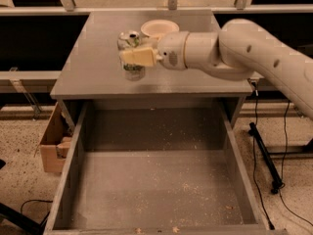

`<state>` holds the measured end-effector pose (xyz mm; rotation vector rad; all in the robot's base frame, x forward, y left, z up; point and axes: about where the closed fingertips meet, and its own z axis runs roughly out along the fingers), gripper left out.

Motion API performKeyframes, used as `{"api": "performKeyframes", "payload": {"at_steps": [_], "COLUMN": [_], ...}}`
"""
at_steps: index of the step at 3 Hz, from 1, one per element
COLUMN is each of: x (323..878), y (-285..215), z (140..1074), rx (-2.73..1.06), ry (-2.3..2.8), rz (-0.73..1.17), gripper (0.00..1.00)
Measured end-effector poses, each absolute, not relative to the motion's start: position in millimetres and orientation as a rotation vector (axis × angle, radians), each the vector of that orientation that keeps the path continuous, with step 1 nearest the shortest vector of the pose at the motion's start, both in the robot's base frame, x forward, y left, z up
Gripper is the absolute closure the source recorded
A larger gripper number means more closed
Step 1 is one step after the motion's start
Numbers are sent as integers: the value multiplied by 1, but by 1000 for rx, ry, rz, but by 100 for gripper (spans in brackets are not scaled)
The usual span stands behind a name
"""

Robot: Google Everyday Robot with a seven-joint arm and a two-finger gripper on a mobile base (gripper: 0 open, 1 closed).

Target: Pick 7up can from top drawer and place on counter

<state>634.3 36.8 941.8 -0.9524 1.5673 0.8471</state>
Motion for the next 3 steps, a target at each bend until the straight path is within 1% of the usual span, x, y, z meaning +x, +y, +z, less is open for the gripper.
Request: {"api": "performKeyframes", "payload": {"at_steps": [1,2,3], "x": [690,717,727], "y": [30,17,-3], "z": [941,915,869], "rx": [-864,-785,-701], "ry": [1647,1689,1695], "rz": [729,690,692], "gripper": [100,100,100]}}
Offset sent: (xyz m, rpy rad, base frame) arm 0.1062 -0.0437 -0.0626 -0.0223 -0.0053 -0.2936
